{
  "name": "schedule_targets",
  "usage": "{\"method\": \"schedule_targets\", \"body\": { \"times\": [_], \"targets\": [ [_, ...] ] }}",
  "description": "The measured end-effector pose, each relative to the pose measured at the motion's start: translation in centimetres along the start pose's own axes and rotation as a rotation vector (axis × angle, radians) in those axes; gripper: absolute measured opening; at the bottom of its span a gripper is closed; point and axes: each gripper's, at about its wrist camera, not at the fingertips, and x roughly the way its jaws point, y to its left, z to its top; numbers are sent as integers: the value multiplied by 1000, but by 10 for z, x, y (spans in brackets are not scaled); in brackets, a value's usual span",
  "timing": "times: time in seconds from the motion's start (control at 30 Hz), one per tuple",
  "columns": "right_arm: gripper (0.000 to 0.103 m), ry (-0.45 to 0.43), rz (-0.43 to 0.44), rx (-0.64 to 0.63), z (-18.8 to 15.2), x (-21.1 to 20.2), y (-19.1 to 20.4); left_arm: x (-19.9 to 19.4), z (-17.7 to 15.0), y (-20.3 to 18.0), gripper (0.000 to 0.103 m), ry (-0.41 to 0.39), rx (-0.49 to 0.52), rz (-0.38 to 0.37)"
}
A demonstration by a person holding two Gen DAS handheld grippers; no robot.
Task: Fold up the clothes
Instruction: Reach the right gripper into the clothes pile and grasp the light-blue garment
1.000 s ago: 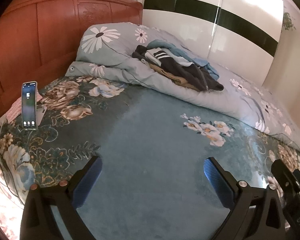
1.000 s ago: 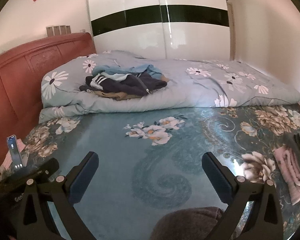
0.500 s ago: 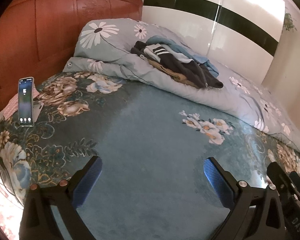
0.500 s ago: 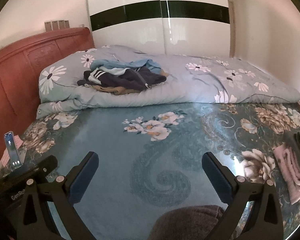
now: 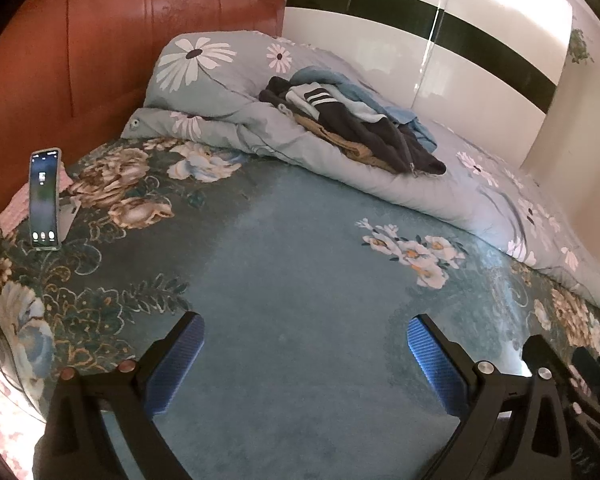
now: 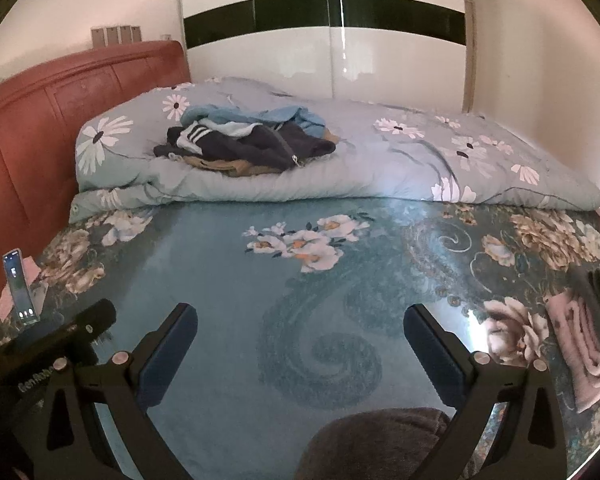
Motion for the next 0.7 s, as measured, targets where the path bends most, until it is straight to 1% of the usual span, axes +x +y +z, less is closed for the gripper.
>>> {"method": "schedule_targets", "body": {
  "times": [0.13, 0.2, 0.27, 0.37, 0.43, 0.5, 0.57, 0.67, 0.7],
  "targets": [
    [103, 24, 5, 2, 1, 6, 2, 7, 2, 3, 103, 10, 0, -9],
    [103, 37, 20, 20, 4, 10, 0, 7, 7, 8, 103, -4, -11, -21],
    [103, 30, 19, 32, 17, 19, -4, 7, 15, 15, 103, -24, -31, -34],
    [103, 19, 15, 50, 39, 32, -11, 10, 30, 32, 103, -53, -102, -68],
    [103, -2, 35, 45, 60, 41, -10, 16, 36, 42, 103, -55, -141, -79],
    [103, -40, 76, 28, 88, 56, -7, 29, 41, 52, 103, -47, -167, -80],
    [103, -26, 121, 2, 110, 80, -1, 41, 46, 62, 103, -40, -193, -80],
    [103, 56, 149, -53, 133, 121, 16, 60, 54, 76, 103, -28, -231, -80],
    [103, 81, 159, -90, 141, 140, 28, 66, 57, 81, 103, -24, -244, -80]
  ]
}}
